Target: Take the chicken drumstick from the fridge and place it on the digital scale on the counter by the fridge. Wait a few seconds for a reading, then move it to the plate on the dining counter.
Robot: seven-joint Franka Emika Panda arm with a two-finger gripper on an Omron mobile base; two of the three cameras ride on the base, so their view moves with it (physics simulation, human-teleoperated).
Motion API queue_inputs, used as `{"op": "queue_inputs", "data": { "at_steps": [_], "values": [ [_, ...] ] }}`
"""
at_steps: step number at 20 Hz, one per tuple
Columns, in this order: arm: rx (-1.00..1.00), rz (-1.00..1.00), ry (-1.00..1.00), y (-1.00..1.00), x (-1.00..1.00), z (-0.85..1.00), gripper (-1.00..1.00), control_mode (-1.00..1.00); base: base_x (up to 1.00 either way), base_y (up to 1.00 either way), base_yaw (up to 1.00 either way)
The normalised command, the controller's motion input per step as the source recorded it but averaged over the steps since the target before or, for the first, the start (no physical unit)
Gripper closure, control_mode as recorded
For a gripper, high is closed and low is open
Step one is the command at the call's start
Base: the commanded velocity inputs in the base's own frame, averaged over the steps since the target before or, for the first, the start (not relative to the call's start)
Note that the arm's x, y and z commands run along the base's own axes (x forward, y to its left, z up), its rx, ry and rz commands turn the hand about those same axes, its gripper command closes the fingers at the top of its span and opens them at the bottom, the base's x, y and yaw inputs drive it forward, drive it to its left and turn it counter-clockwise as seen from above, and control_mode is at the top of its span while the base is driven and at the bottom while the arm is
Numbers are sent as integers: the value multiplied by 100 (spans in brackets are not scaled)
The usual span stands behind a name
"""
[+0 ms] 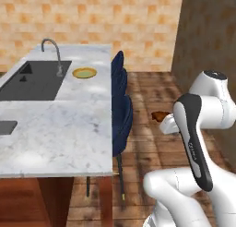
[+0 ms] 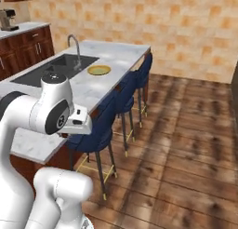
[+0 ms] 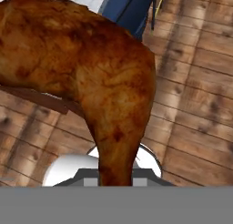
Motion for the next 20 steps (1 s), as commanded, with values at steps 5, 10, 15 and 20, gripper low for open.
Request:
{"op": "queue_inputs", "data": {
  "at_steps": [5,10,15,20],
  "values": [
    [0,0,0,0,0,0,100,100,9,-100,43],
    [0,0,0,0,0,0,100,100,67,-88,49],
    [0,0,0,0,0,0,100,100,73,-89,49],
    [0,0,0,0,0,0,100,100,65,-95,46]
  ]
}}
